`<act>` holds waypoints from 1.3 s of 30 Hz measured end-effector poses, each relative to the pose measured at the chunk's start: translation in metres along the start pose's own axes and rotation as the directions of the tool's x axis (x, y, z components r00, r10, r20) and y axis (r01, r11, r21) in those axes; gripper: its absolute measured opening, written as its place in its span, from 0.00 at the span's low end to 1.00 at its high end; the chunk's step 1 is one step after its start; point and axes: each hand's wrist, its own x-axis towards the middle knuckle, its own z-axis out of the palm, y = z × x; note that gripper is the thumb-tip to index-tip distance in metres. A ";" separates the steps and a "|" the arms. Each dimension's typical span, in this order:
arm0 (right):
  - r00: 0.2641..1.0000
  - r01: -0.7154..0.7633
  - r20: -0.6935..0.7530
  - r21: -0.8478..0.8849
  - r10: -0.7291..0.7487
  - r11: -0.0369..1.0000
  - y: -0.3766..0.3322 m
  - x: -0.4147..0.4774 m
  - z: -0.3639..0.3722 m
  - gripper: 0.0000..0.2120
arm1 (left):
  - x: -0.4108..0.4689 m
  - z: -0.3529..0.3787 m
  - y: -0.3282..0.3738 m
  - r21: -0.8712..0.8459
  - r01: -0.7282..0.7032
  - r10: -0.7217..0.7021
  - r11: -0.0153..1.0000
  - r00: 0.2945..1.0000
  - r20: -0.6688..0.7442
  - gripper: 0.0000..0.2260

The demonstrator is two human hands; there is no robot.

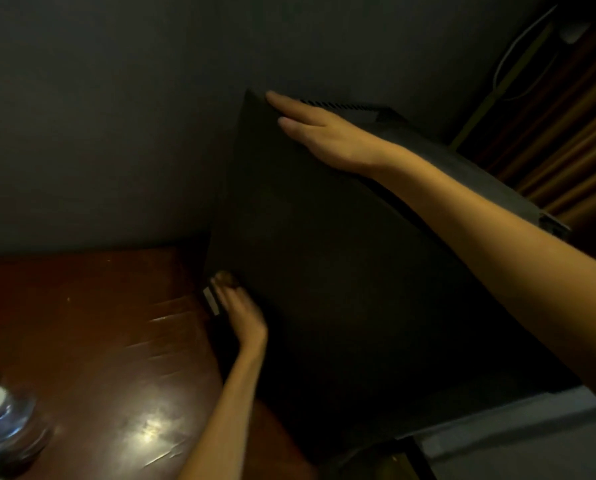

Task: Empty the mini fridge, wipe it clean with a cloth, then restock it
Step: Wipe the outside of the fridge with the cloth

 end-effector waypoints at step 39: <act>1.000 0.020 -0.002 0.040 -0.020 0.999 -0.002 0.002 -0.002 0.22 | 0.078 -0.042 -0.070 0.112 0.465 -0.462 0.878 0.885 -0.058 0.21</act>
